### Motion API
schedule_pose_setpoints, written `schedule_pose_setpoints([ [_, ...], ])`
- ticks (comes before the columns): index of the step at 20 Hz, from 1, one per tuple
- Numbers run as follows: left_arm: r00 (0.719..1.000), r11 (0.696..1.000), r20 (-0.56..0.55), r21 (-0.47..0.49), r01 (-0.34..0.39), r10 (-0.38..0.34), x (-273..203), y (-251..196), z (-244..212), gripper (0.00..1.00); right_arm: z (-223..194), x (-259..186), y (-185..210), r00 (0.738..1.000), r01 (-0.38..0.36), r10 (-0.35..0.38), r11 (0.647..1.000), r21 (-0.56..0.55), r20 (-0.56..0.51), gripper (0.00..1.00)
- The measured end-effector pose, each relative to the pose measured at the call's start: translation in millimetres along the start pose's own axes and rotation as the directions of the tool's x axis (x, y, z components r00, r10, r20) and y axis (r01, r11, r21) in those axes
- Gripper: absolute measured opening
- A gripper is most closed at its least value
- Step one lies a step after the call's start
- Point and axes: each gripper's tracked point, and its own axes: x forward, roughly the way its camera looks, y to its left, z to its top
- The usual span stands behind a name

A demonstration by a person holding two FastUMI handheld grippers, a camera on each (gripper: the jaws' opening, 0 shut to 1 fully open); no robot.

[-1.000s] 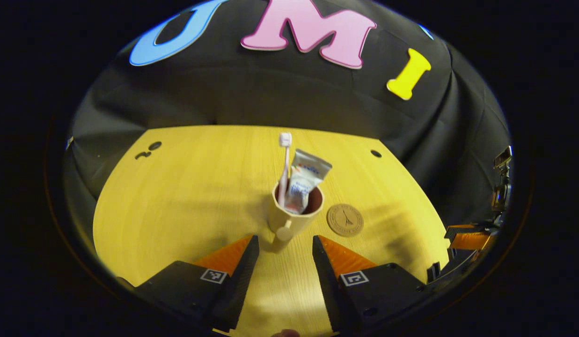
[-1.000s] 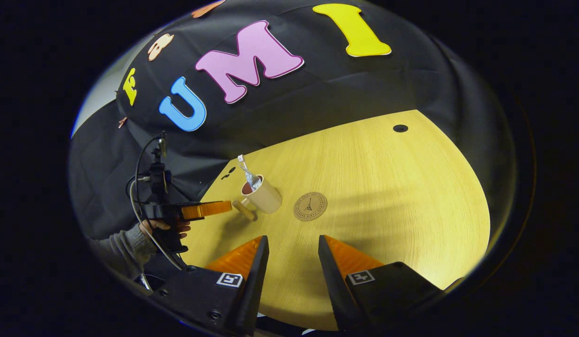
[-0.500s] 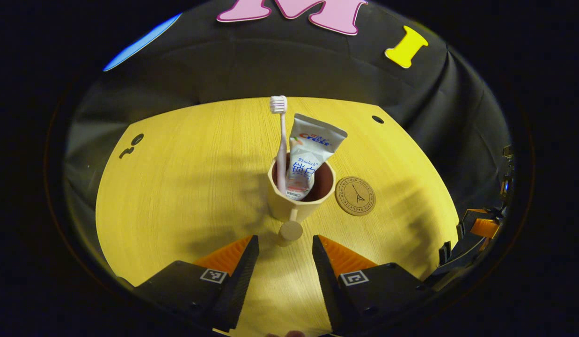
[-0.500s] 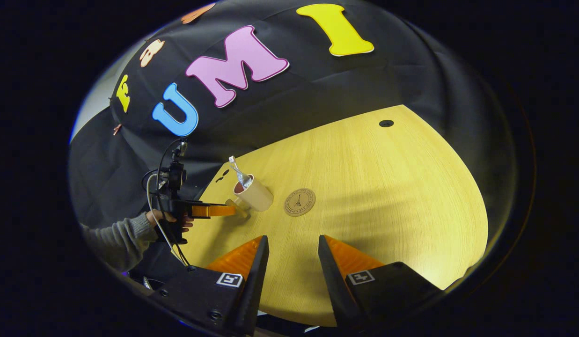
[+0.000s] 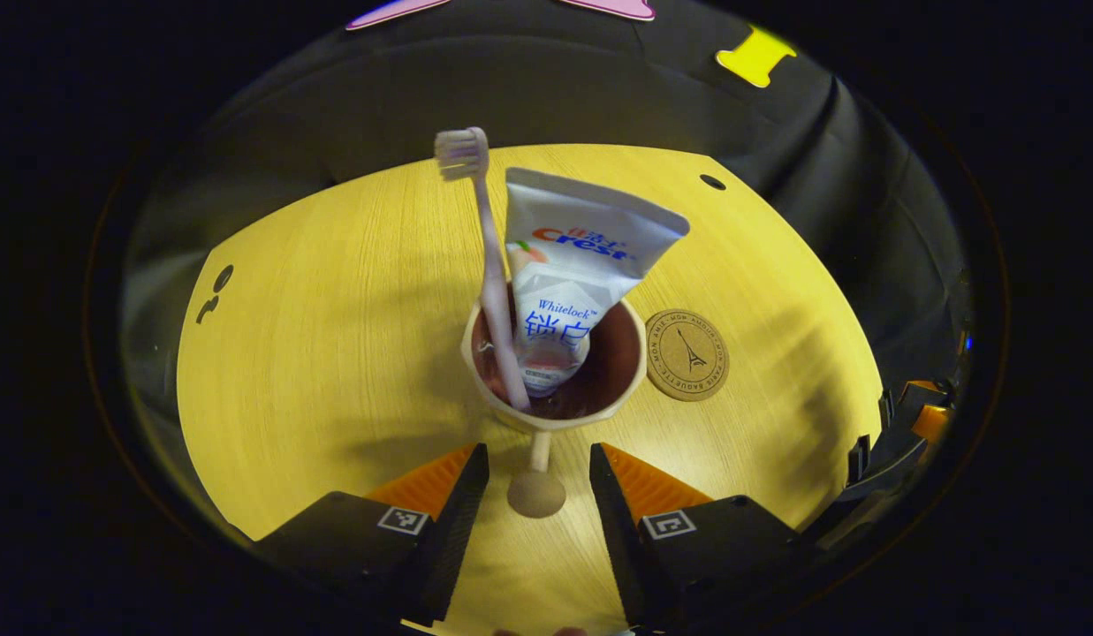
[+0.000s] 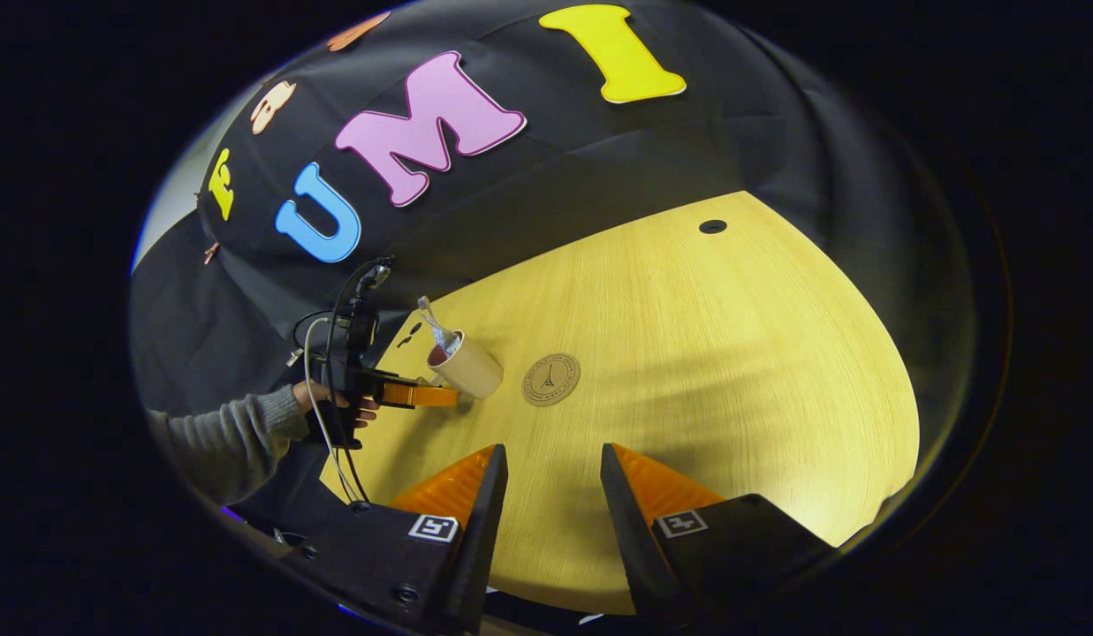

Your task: Put the toothbrush and toothpaste on the desktop into the cup, then pick up the cup and place it on the coaster on the desktop.

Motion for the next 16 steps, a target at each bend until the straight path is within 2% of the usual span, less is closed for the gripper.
schedule_pose_setpoints([
  [4, 0.998, 0.999, -0.055, 0.029, -0.027, 0.028, 11, 4, -2, 0.72, 0, 0, -5, 1.000, 0.009, -0.009, 1.000, 0.016, -0.001, 0.66],
  [9, 0.994, 1.000, -0.106, -0.014, -0.022, 0.020, 18, 4, -4, 0.70, 0, 1, -7, 1.000, 0.006, -0.006, 0.999, 0.038, -0.003, 0.66],
  [13, 0.990, 0.999, -0.137, -0.004, -0.038, 0.037, 21, 11, -5, 0.66, -5, 1, -7, 1.000, 0.000, 0.001, 0.998, 0.058, -0.018, 0.66],
  [14, 0.989, 0.999, -0.142, 0.004, -0.045, 0.045, 21, 12, -5, 0.55, -5, -1, -7, 1.000, 0.001, 0.000, 0.998, 0.062, -0.019, 0.65],
  [15, 0.989, 0.999, -0.143, 0.009, -0.048, 0.049, 21, 11, -5, 0.56, -6, -2, -8, 1.000, 0.001, 0.000, 0.998, 0.063, -0.017, 0.66],
  [16, 0.988, 0.999, -0.146, 0.014, -0.047, 0.049, 22, 9, -5, 0.43, -5, -2, -9, 1.000, 0.004, -0.003, 0.998, 0.065, -0.015, 0.66],
])
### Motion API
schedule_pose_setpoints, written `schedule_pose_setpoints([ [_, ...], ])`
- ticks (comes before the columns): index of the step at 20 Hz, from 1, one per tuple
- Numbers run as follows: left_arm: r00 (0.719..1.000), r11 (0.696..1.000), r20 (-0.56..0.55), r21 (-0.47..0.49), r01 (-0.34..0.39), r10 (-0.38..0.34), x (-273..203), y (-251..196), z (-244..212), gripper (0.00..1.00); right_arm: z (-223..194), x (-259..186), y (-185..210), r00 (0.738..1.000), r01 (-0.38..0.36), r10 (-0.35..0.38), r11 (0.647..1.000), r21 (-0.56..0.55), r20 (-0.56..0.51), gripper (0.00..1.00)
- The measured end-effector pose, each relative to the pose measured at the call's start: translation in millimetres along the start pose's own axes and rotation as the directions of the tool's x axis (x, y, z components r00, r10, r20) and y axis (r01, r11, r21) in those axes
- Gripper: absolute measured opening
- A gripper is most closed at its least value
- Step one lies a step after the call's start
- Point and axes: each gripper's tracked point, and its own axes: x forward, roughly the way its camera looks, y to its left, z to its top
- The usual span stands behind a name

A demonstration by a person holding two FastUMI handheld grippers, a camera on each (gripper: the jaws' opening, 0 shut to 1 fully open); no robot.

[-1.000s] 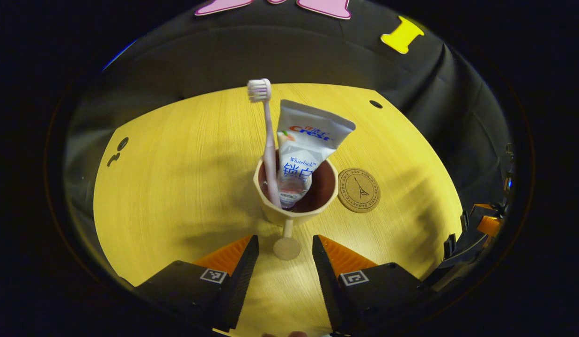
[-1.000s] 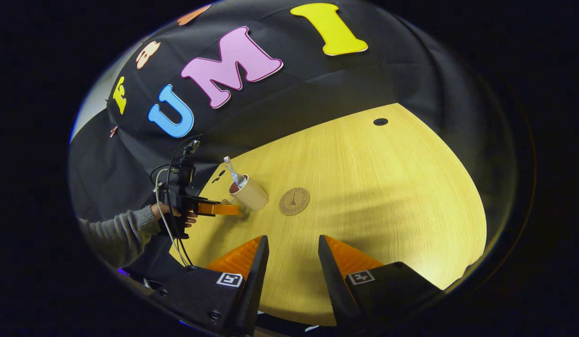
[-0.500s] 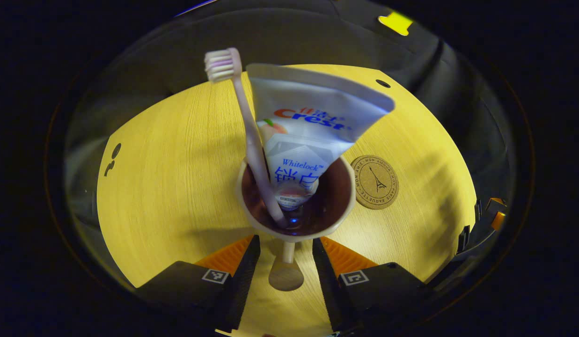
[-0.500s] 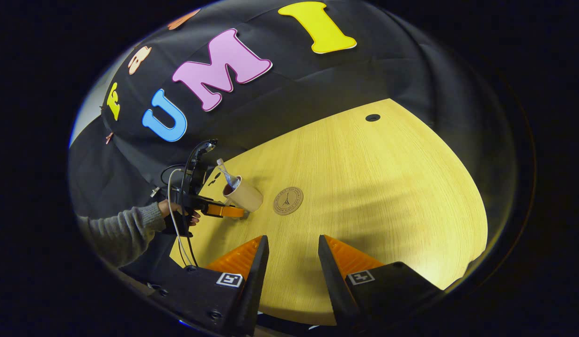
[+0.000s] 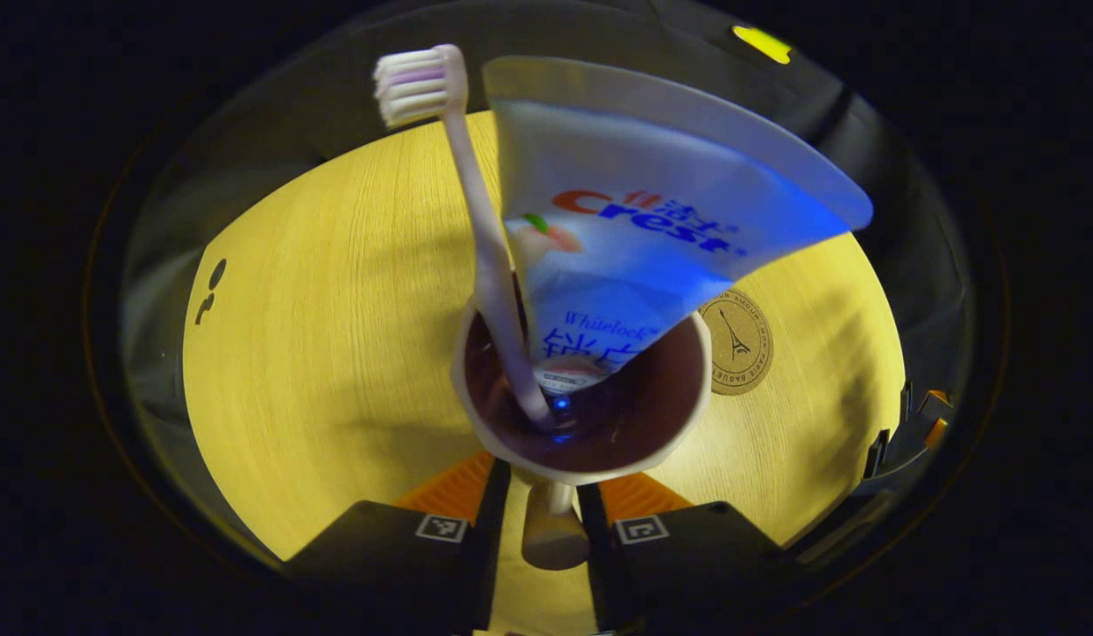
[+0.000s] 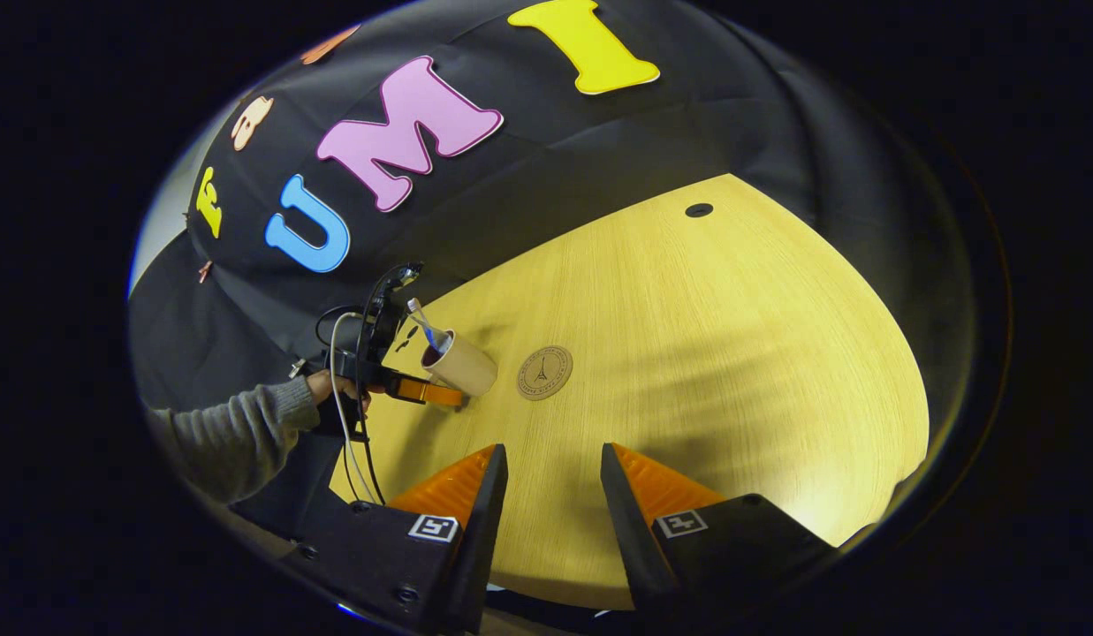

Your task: Put the toothbrush and toothpaste on the desktop into the cup, then pick up the cup and place it on the coaster on the desktop.

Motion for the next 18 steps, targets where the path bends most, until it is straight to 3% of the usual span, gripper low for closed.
schedule_pose_setpoints([
  [3, 1.000, 1.000, -0.001, 0.008, -0.012, 0.012, 0, -2, 0, 0.34, 0, -2, -2, 1.000, 0.005, -0.005, 1.000, 0.010, 0.000, 0.66],
  [4, 1.000, 1.000, 0.000, 0.003, -0.011, 0.011, 0, -3, 1, 0.39, -1, -2, -2, 1.000, 0.005, -0.005, 1.000, 0.012, -0.002, 0.66],
  [5, 1.000, 1.000, 0.001, -0.002, -0.008, 0.008, -1, -4, 0, 0.33, -2, -3, -2, 1.000, 0.005, -0.005, 1.000, 0.012, -0.003, 0.66],
  [6, 1.000, 1.000, 0.003, -0.001, -0.003, 0.003, -2, -6, 0, 0.37, -2, -3, -2, 1.000, 0.004, -0.004, 1.000, 0.011, -0.004, 0.66],
  [7, 1.000, 1.000, 0.004, 0.000, -0.002, 0.002, -2, -8, -1, 0.33, -2, -4, -2, 1.000, 0.003, -0.003, 1.000, 0.010, -0.004, 0.66],
  [8, 1.000, 1.000, 0.005, 0.005, -0.001, 0.001, -5, -9, -1, 0.37, -2, -4, -3, 1.000, 0.003, -0.003, 1.000, 0.010, -0.004, 0.66],
  [9, 1.000, 1.000, 0.010, 0.011, 0.001, -0.001, -6, -12, 0, 0.32, -2, -4, -3, 1.000, 0.003, -0.003, 1.000, 0.012, -0.005, 0.66],
  [18, 0.999, 0.999, 0.044, 0.036, -0.009, 0.008, -18, -31, 7, 0.32, -2, -12, -11, 1.000, 0.010, -0.010, 0.999, 0.038, 0.009, 0.66],
])
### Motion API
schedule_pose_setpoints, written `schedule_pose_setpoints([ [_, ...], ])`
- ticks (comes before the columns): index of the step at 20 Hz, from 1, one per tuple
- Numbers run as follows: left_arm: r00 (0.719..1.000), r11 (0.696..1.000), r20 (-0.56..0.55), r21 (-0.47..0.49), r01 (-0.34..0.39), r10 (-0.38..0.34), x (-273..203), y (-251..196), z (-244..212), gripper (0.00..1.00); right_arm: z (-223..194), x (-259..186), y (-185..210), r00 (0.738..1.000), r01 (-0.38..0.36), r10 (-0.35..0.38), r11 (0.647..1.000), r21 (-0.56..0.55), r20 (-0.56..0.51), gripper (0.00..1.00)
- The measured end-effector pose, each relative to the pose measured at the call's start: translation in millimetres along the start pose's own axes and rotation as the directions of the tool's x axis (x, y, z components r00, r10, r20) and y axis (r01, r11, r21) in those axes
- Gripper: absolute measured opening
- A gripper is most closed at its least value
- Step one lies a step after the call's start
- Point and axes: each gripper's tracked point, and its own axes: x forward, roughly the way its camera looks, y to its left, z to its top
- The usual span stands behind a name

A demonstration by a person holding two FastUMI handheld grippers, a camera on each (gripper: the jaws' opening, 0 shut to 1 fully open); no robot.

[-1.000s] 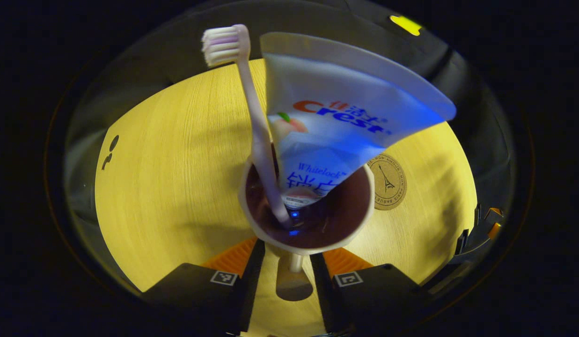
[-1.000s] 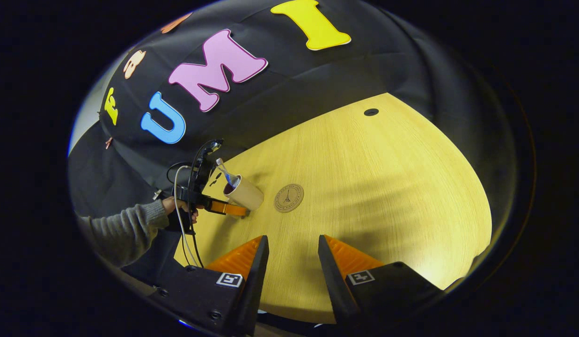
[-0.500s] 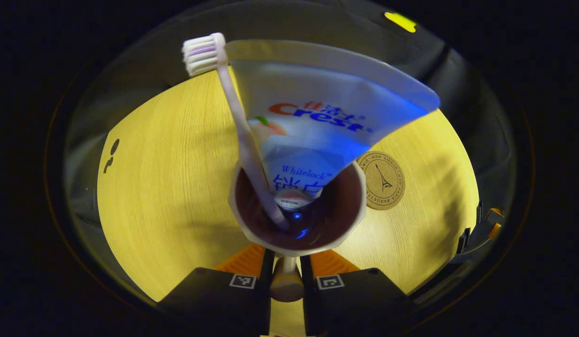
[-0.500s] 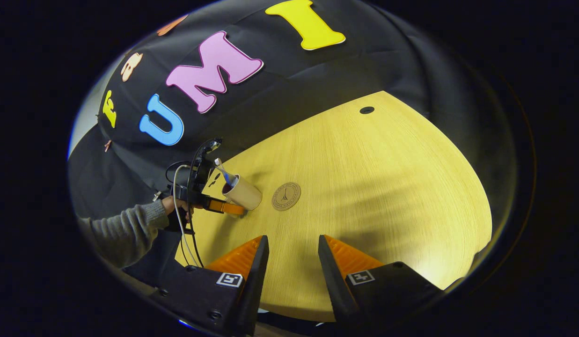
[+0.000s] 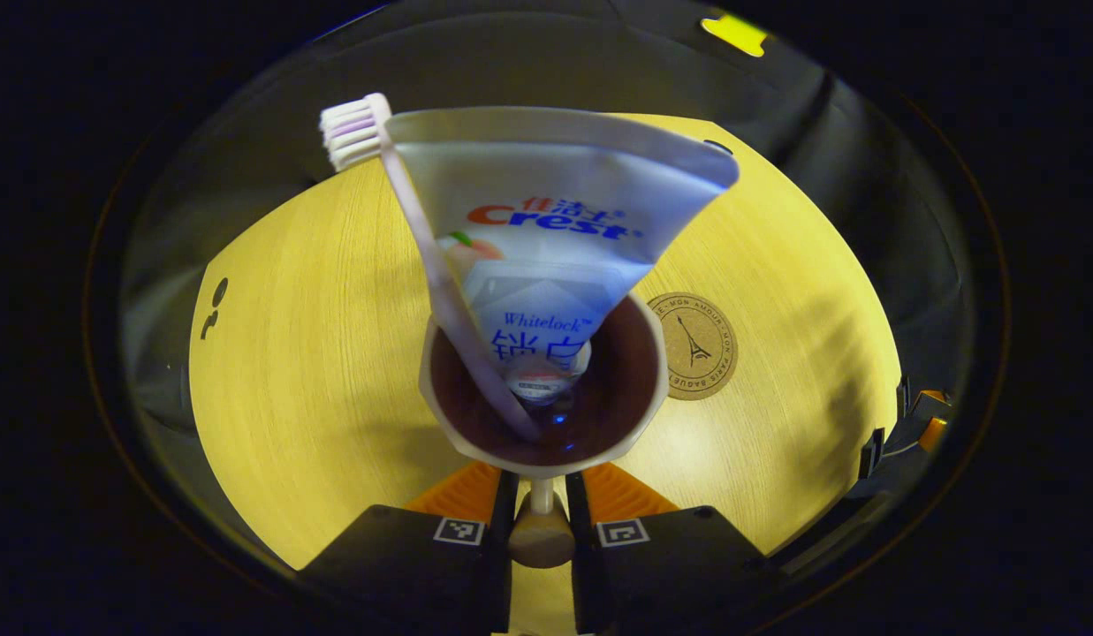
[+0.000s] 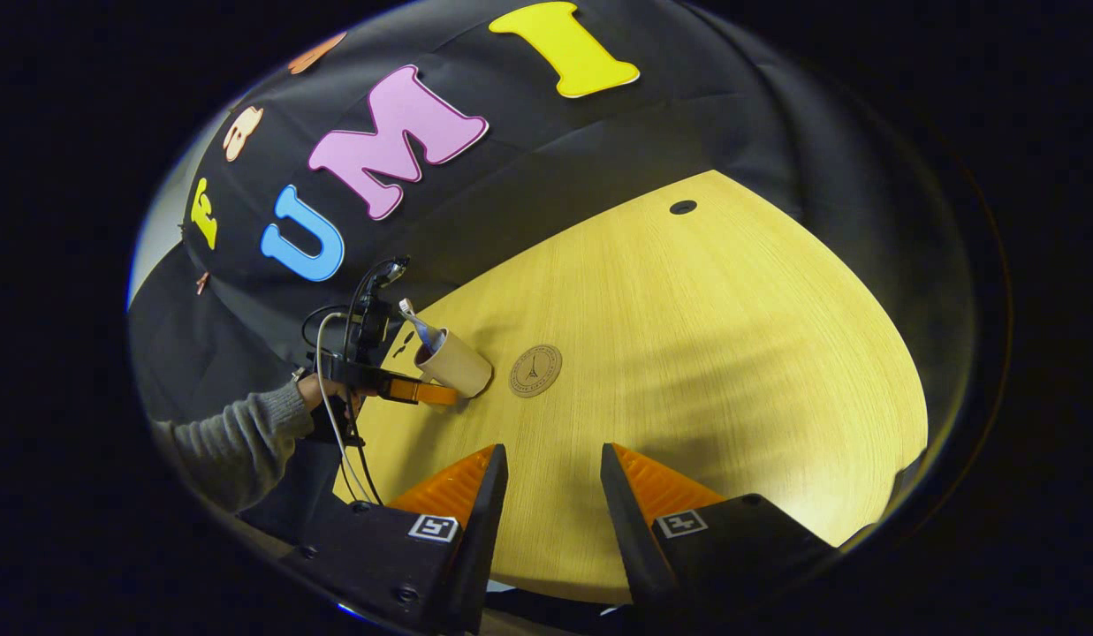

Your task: Put the toothbrush and toothpaste on the desktop into the cup, then pick up the cup and place it on the coaster on the desktop.

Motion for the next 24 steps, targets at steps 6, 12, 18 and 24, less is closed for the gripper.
schedule_pose_setpoints([
  [6, 0.999, 0.997, 0.015, 0.063, 0.038, -0.039, -5, -38, 13, 0.31, -2, -9, -8, 1.000, 0.010, -0.010, 1.000, 0.010, 0.010, 0.66],
  [12, 0.998, 0.989, 0.019, 0.130, 0.065, -0.068, 0, -78, 30, 0.32, 1, -21, -23, 0.999, 0.033, -0.034, 0.999, 0.030, 0.037, 0.66],
  [18, 0.997, 0.983, 0.013, 0.169, 0.071, -0.074, 11, -104, 40, 0.32, 3, -32, -41, 0.996, 0.066, -0.069, 0.996, 0.057, 0.054, 0.66],
  [24, 0.997, 0.980, -0.005, 0.185, 0.075, -0.075, 18, -111, 41, 0.32, 4, -34, -49, 0.995, 0.081, -0.086, 0.994, 0.079, 0.055, 0.66],
])
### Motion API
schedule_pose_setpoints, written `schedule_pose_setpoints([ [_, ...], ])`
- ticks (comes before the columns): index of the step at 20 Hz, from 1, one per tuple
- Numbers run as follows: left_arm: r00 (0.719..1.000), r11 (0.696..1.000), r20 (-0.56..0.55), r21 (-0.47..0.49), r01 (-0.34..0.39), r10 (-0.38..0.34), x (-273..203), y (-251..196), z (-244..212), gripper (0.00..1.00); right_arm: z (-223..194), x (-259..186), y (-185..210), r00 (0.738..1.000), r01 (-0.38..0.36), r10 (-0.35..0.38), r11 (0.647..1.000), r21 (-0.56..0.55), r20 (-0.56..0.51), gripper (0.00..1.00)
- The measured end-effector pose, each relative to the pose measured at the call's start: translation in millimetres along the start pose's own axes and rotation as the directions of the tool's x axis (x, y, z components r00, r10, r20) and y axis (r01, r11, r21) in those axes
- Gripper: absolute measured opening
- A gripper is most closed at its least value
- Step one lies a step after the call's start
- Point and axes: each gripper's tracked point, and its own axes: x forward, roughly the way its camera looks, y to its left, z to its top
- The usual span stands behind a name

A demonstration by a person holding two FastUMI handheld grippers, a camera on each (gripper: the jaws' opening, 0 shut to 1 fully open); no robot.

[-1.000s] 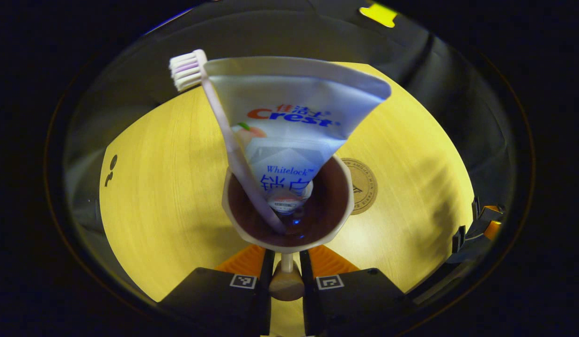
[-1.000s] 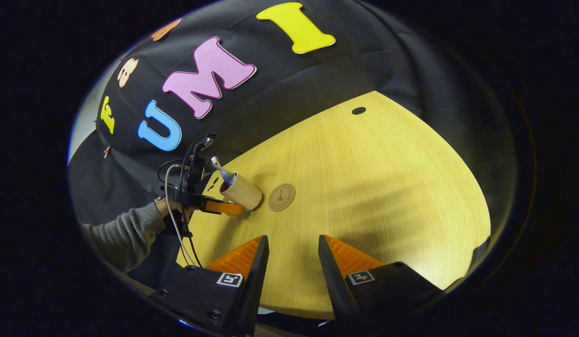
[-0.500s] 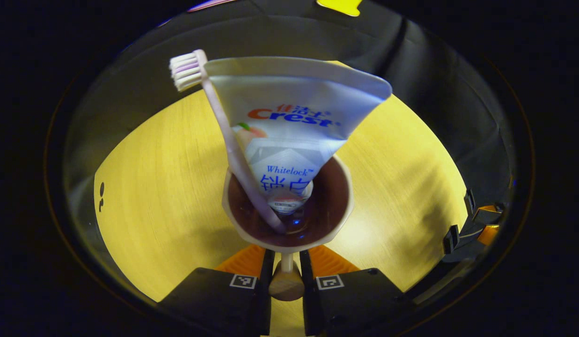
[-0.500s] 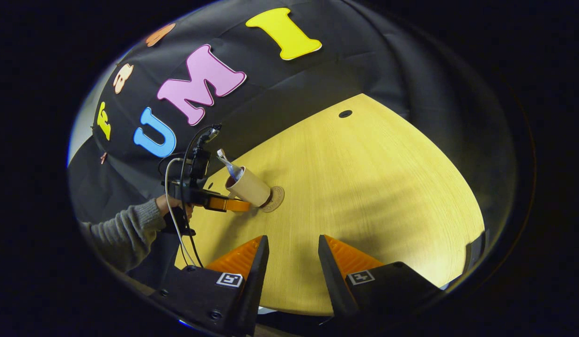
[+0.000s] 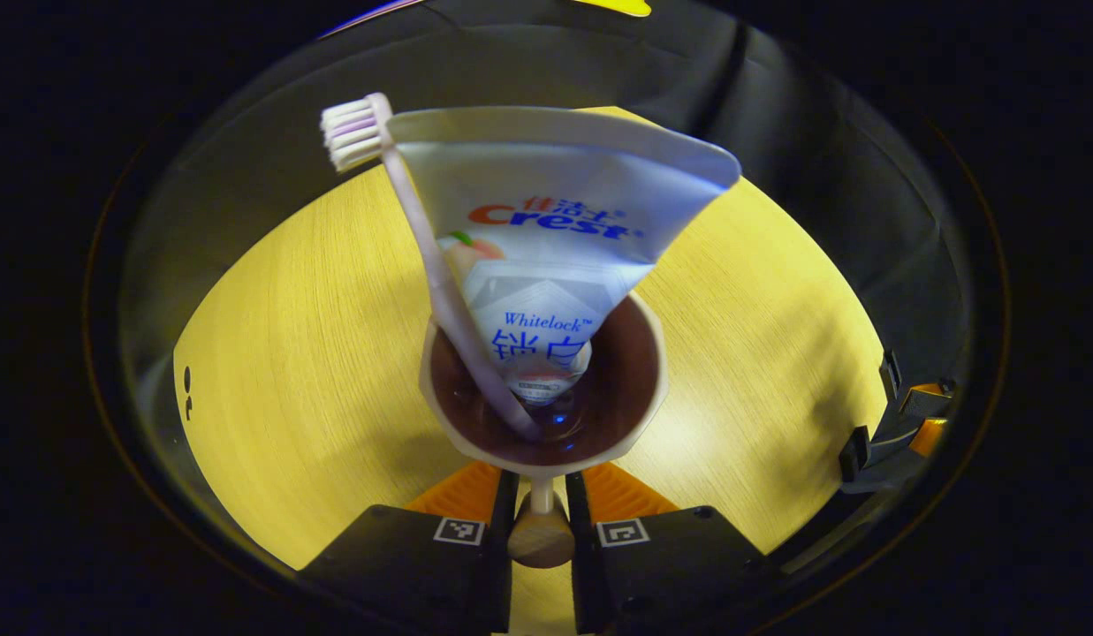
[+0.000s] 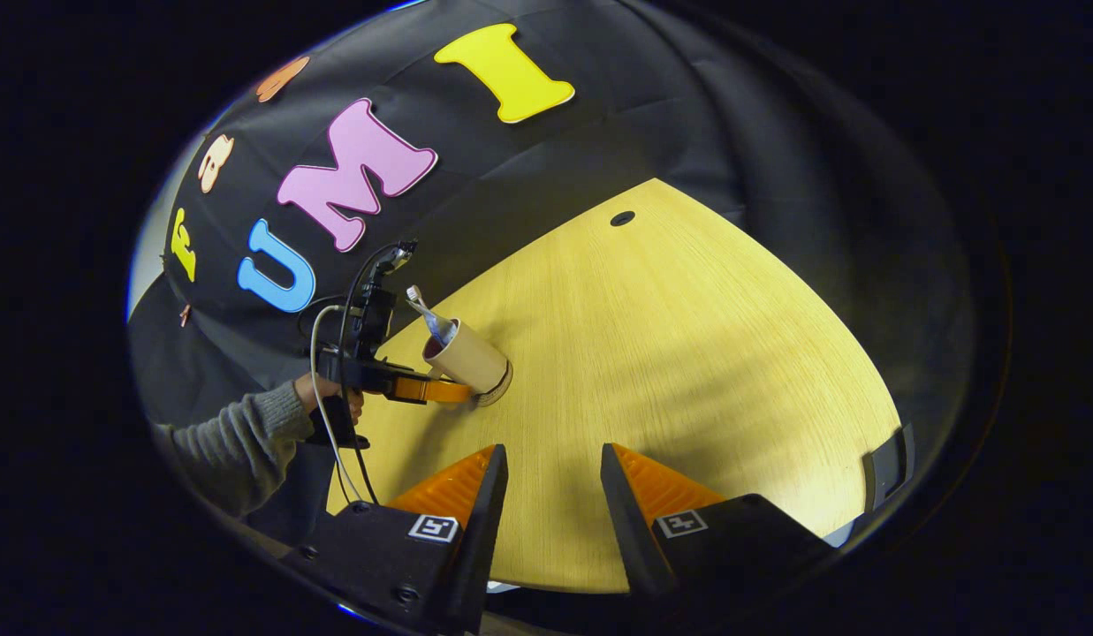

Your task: Put the toothbrush and toothpaste on the desktop into the cup, then pick up the cup and place it on the coaster on the desktop.

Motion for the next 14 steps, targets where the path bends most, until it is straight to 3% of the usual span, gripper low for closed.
schedule_pose_setpoints([
  [11, 1.000, 1.000, -0.006, 0.012, -0.006, 0.006, 18, -11, -22, 0.32, -3, 7, 4, 1.000, 0.009, -0.009, 1.000, 0.002, -0.015, 0.66],
  [13, 1.000, 1.000, 0.001, 0.010, -0.006, 0.006, 24, -4, -13, 0.38, -3, 8, 7, 1.000, 0.008, -0.008, 1.000, -0.001, -0.015, 0.66],
  [14, 1.000, 1.000, -0.001, 0.017, -0.017, 0.017, 24, 2, -17, 0.34, -3, 9, 8, 1.000, 0.007, -0.007, 1.000, -0.005, -0.016, 0.66],
])
